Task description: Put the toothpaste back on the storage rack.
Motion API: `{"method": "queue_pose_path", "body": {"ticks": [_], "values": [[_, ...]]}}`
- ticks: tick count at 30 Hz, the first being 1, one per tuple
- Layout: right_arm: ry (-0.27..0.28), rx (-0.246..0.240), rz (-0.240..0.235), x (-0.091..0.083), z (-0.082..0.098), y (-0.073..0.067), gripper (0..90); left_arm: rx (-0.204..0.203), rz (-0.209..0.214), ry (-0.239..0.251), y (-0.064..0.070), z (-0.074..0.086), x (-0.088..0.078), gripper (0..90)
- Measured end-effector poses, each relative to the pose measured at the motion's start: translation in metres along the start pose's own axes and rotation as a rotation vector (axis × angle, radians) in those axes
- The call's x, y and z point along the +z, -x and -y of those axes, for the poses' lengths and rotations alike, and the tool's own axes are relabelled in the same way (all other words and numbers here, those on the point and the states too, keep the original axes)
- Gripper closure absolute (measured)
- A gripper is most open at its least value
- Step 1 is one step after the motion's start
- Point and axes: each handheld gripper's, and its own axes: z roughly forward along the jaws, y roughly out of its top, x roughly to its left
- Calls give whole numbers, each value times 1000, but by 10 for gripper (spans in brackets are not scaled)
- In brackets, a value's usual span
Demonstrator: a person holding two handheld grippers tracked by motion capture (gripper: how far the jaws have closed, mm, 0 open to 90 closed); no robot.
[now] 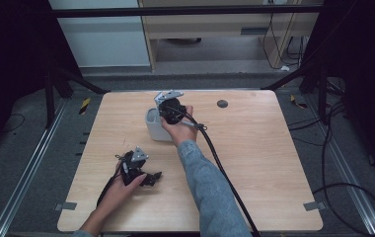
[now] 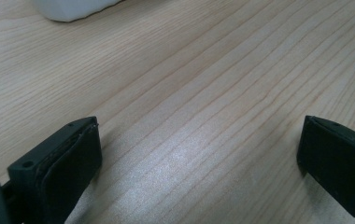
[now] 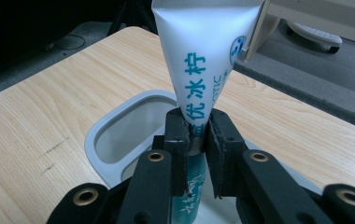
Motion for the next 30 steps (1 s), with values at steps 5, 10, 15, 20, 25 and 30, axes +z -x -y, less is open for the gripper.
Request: {"method": "queue_pose_path", "body": {"ticks": [5,10,15,20,25,30], "values": [[-2,4,-3,2,-1,-1,786,0,0,0,0,0,0,0],[-4,7,-4,3,-2,-1,780,0,0,0,0,0,0,0],[-5,13,-6,2,-2,0,771,0,0,0,0,0,0,0],[-3,16,-9,0,-3,0,753,0,0,0,0,0,0,0],[-2,20,-10,-4,-2,1,741,0,0,0,0,0,0,0],[0,24,-4,-11,-1,4,717,0,0,0,0,0,0,0]]}}
